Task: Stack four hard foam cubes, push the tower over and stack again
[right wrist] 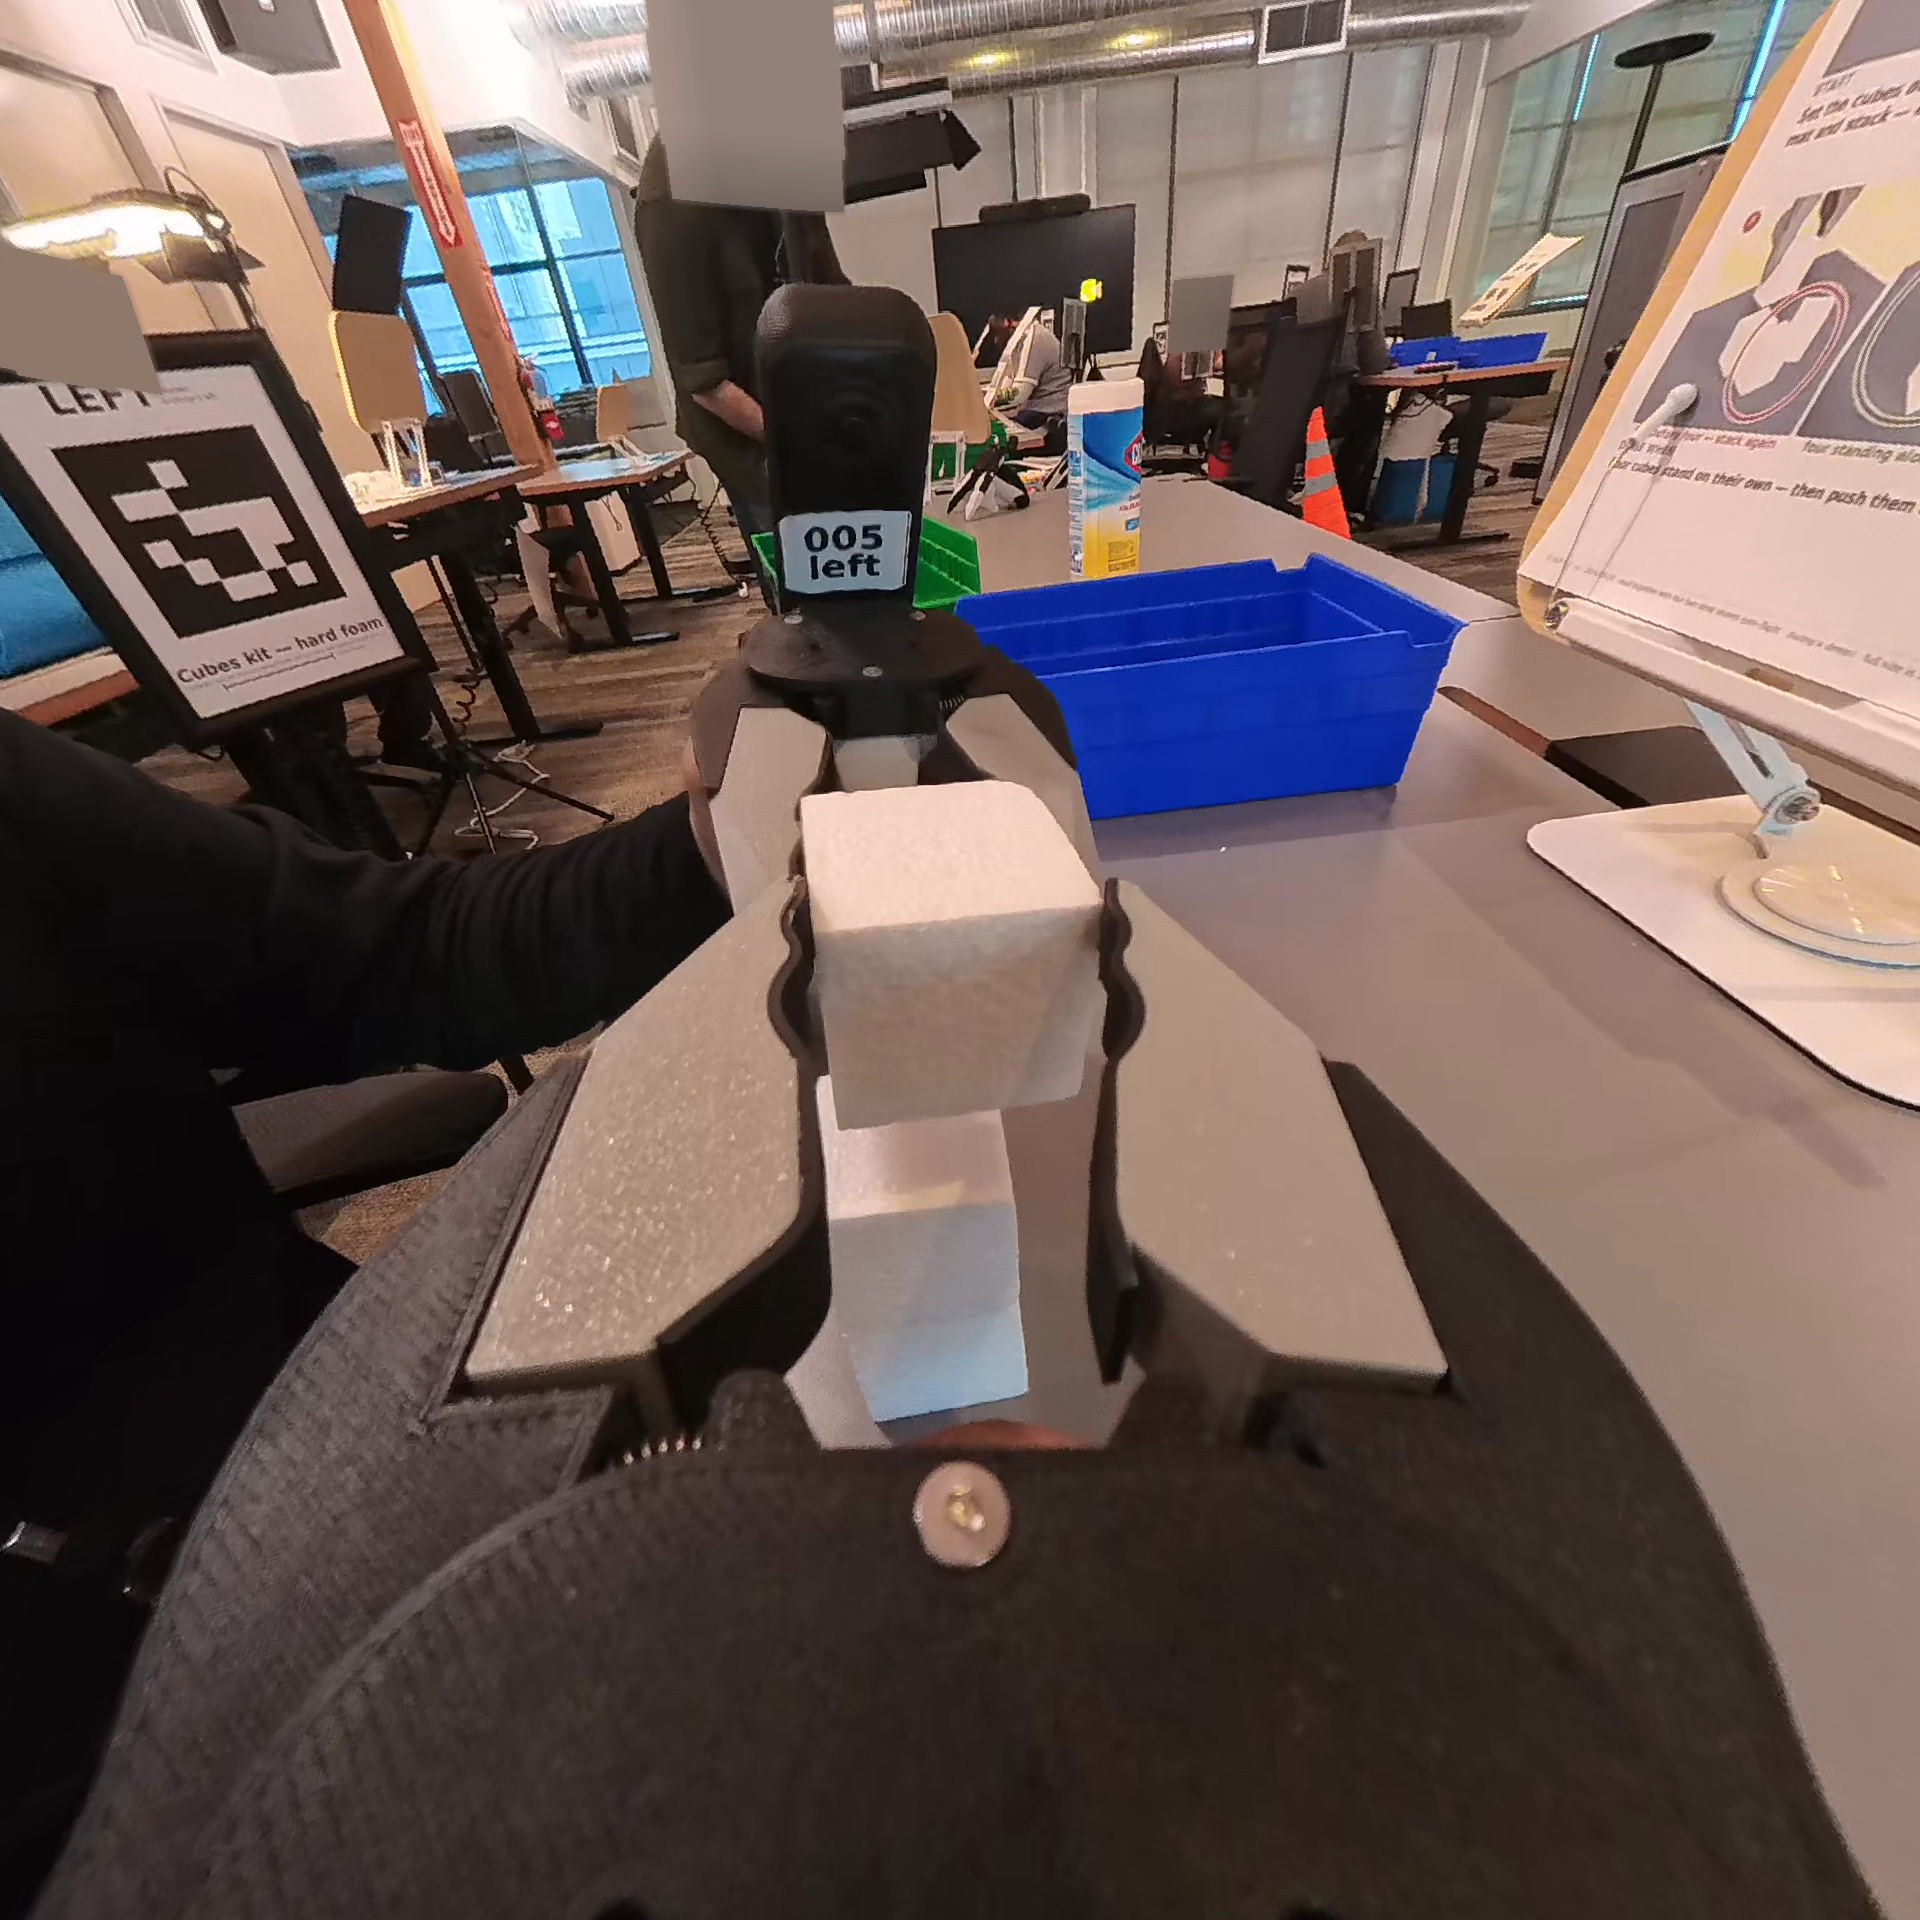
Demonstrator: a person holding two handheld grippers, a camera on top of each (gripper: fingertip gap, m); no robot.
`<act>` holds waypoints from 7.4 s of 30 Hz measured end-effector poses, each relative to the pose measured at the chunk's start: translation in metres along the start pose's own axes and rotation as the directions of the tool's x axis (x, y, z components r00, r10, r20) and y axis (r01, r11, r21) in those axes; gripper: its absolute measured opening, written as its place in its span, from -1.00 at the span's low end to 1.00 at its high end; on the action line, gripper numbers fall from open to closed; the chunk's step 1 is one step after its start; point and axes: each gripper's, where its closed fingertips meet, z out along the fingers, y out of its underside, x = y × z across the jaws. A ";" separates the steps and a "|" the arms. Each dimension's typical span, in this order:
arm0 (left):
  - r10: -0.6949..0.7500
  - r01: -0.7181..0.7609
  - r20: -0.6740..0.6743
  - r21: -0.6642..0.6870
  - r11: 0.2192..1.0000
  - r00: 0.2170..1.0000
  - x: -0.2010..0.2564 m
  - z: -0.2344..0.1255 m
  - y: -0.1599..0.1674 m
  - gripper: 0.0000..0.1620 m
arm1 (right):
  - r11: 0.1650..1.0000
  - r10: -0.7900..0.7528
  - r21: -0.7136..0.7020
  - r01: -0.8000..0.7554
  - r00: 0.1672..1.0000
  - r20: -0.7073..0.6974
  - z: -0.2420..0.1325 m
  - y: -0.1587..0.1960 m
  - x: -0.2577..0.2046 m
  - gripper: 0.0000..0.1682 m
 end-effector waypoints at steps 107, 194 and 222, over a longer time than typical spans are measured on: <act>-0.103 0.094 0.250 0.049 0.994 0.963 -0.062 -0.039 0.004 -0.14 | 0.993 -0.090 -0.093 0.076 0.985 -0.150 0.009 0.037 -0.013 -0.35; 0.717 -0.718 -0.078 0.023 0.696 0.693 0.154 -0.036 -0.052 -0.21 | 0.960 0.245 0.030 -0.279 0.886 0.394 -0.018 -0.029 -0.128 -0.23; 0.720 -0.729 -0.189 0.032 0.684 0.667 0.161 -0.013 -0.039 -0.22 | 0.969 0.213 0.011 -0.247 0.857 0.470 -0.018 -0.022 -0.139 -0.38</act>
